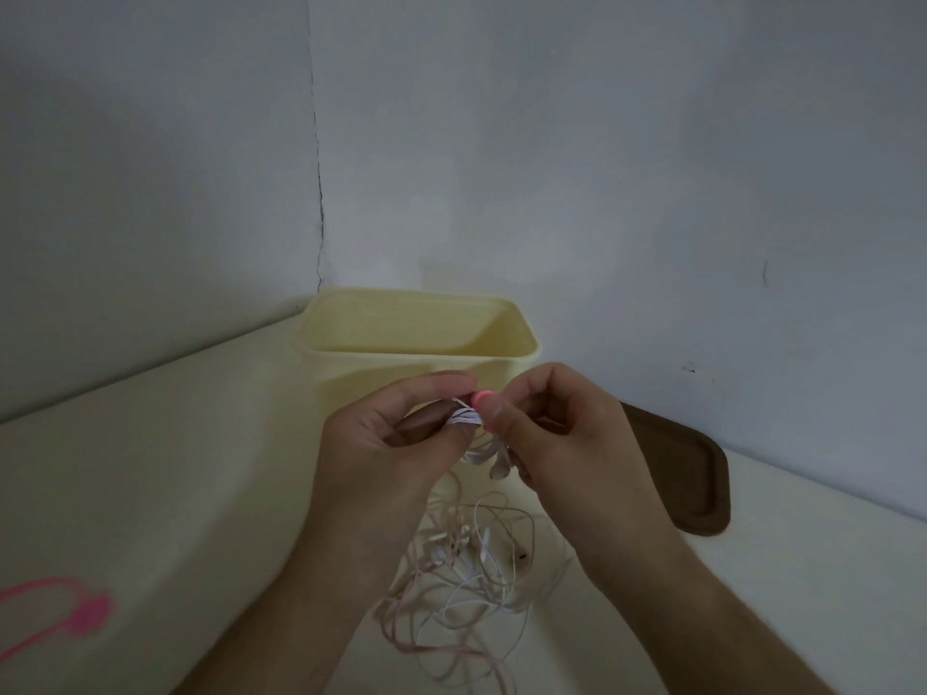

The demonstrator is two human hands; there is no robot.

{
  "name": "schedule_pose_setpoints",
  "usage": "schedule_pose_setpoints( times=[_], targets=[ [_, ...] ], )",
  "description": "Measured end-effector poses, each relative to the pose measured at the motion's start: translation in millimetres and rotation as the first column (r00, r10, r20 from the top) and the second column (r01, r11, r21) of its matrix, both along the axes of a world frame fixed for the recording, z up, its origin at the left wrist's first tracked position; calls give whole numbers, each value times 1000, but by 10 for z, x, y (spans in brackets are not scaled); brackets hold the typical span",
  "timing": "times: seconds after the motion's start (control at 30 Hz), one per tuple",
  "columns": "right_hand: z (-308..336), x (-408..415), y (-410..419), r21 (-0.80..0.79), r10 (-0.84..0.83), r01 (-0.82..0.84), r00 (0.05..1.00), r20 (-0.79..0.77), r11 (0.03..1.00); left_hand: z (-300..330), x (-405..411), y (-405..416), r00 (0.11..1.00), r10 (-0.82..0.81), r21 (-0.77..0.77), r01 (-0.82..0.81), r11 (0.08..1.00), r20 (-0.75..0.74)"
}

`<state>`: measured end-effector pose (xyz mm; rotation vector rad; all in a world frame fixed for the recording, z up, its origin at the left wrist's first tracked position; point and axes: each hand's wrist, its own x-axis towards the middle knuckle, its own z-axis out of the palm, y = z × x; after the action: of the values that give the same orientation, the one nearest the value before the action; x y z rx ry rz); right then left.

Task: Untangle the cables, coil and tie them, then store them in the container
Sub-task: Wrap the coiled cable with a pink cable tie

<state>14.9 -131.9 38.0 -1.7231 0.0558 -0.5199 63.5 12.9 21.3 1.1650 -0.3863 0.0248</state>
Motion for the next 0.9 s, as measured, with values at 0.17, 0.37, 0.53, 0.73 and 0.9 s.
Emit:
schedule_pose_setpoints(
  times=[0.17, 0.37, 0.53, 0.73, 0.9],
  targets=[
    [-4, 16, -38, -175, -46, 61, 995, 86, 983, 12, -35, 5, 993, -118, 34, 117, 992, 14],
    [31, 19, -89, -152, -81, 93, 993, 84, 984, -11, -46, -15, 998, -52, 110, 49, 993, 23],
    [24, 40, -125, 73, -33, 34, 999, -14, 997, -22, -61, -40, 995, -7, 179, -11, 984, 102],
    [34, 45, -121, 150, -11, 9, 1000, 13, 989, -22, -48, -27, 996, -32, 193, 15, 981, 83],
    [42, 28, -132, 104, -8, 8, 1000, 6, 995, -42, -23, -29, 994, -92, 180, 80, 981, 59]
  ],
)
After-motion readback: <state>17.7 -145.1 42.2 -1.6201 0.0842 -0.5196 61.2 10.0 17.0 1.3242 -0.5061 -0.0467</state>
